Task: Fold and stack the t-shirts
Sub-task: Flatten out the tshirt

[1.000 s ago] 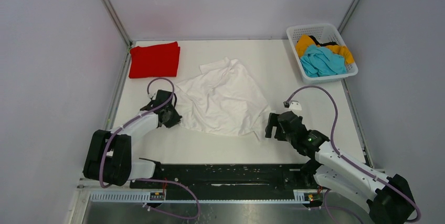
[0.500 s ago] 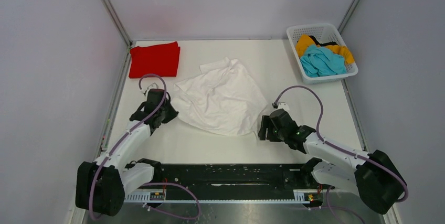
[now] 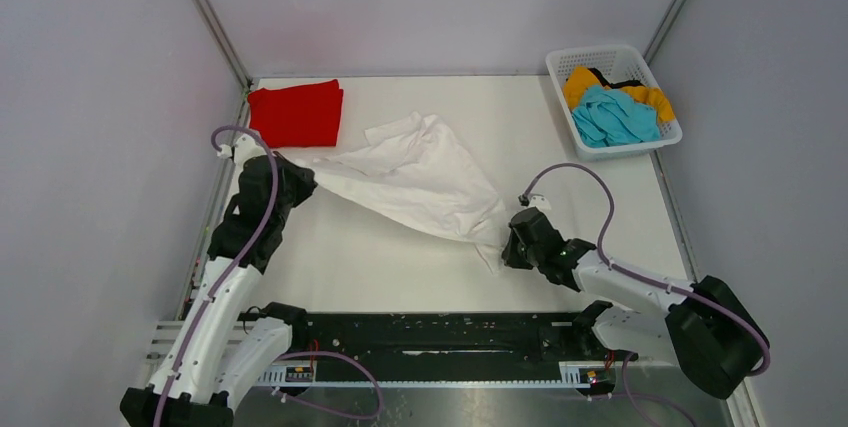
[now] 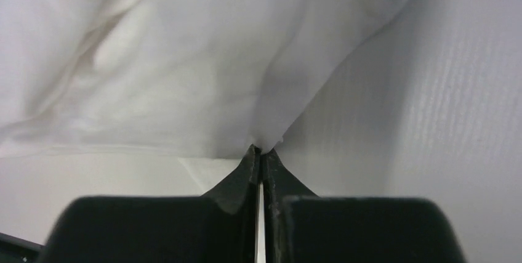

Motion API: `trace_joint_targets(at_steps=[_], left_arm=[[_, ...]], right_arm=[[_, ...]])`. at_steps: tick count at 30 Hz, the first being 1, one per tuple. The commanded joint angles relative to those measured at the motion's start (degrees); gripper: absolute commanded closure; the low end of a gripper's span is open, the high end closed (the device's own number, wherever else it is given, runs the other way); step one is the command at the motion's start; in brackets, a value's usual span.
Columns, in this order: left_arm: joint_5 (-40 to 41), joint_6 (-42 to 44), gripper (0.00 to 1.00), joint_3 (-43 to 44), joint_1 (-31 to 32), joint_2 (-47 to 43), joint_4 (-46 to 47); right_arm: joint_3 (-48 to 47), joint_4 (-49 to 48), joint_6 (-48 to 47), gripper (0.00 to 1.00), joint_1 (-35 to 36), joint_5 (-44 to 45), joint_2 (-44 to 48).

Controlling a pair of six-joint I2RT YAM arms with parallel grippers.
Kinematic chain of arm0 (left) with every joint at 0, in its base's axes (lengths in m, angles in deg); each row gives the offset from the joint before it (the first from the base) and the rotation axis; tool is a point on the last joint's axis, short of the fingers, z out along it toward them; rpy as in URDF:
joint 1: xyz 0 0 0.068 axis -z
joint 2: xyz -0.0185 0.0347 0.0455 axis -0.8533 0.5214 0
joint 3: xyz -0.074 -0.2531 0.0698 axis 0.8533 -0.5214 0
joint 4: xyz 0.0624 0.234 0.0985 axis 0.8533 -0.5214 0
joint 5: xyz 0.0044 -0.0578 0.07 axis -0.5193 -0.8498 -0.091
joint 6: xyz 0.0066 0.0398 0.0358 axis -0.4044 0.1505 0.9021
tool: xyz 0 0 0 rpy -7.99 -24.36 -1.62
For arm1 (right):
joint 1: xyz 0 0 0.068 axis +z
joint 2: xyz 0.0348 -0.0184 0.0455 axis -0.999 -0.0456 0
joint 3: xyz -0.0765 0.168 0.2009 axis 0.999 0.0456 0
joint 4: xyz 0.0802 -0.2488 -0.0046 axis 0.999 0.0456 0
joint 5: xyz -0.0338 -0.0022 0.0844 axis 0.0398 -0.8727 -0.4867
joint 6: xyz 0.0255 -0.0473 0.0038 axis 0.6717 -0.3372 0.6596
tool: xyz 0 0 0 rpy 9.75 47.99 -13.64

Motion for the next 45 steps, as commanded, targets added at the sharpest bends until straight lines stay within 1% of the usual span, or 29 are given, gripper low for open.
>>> trace_joint_targets(at_steps=[1, 3, 5, 7, 8, 10, 13, 15, 21, 22, 25, 27, 29, 31, 34, 38, 41, 43, 45], left_arm=[[5.6, 0.4, 1.0, 3.7, -0.2, -2.1, 0.1], [5.1, 0.3, 1.0, 4.2, -0.3, -2.6, 0.2], [5.1, 0.3, 1.0, 4.9, -0.3, -3.1, 0.0], [5.4, 0.2, 1.0, 6.7, -0.4, -3.7, -0.4], [5.3, 0.2, 1.0, 8.5, -0.4, -4.1, -0.5], [4.9, 0.3, 1.0, 11.4, -0.4, -4.7, -0.2], [4.3, 0.4, 1.0, 16.0, -0.4, -5.9, 0.4], [3.7, 0.6, 1.0, 19.1, -0.4, -6.8, 0.9], [5.7, 2.8, 1.0, 31.6, -0.4, -8.2, -1.5], [5.7, 3.3, 1.0, 34.4, -0.4, -8.6, -1.7], [3.9, 3.9, 1.0, 39.7, -0.3, -9.9, -1.4], [2.2, 4.5, 1.0, 43.2, -0.4, -10.6, -1.4], [0.4, 5.3, 1.0, 46.4, -0.4, -11.5, -1.5], [-0.5, 6.0, 1.0, 48.9, -0.4, -12.6, -2.1], [-0.6, 6.5, 1.0, 50.6, -0.4, -14.9, -2.4], [0.5, 6.9, 1.0, 49.9, -0.4, -17.7, -2.4], [1.4, 7.1, 1.0, 49.1, -0.4, -17.8, -2.0], [2.3, 7.3, 1.0, 47.9, -0.4, -17.0, -1.7], [3.3, 7.6, 1.0, 46.1, -0.4, -15.5, -1.2]], right_arm=[[1.8, 5.1, 1.2, 1.0, -0.1, 6.4, 5.2], [2.3, 5.0, 1.2, 1.0, -0.2, 7.9, 7.9], [1.2, 8.2, 0.7, 1.0, -0.1, 11.7, 10.4], [-2.7, 14.5, -0.5, 1.0, -0.1, 19.5, 12.8], [-4.9, 18.4, -1.2, 1.0, -0.1, 24.8, 14.2], [-9.3, 21.8, -3.1, 1.0, -0.1, 31.4, 17.3], [-15.7, 22.0, -8.2, 1.0, -0.1, 35.7, 23.0], [-20.4, 21.0, -12.4, 1.0, -0.1, 37.0, 26.3], [-35.8, 15.9, -29.4, 1.0, -0.1, 42.0, 33.0], [-39.5, 15.3, -31.9, 1.0, 0.0, 41.8, 33.8], [-47.3, 15.3, -32.7, 1.0, -0.1, 39.8, 35.6], [-51.9, 15.2, -32.7, 1.0, -0.1, 31.2, 36.4], [-57.3, 17.5, -32.7, 1.0, -0.1, 23.6, 36.0], [-63.3, 20.4, -33.0, 1.0, -0.1, 18.9, 34.8], [-71.3, 23.0, -34.3, 1.0, -0.1, 13.5, 32.9], [-79.2, 25.5, -35.5, 1.0, -0.1, 7.0, 30.4], [-81.3, 26.2, -36.1, 1.0, -0.1, 6.2, 28.5], [-80.7, 25.8, -37.9, 1.0, -0.1, 8.3, 27.5], [-78.1, 24.6, -38.9, 1.0, -0.1, 12.1, 26.7]])
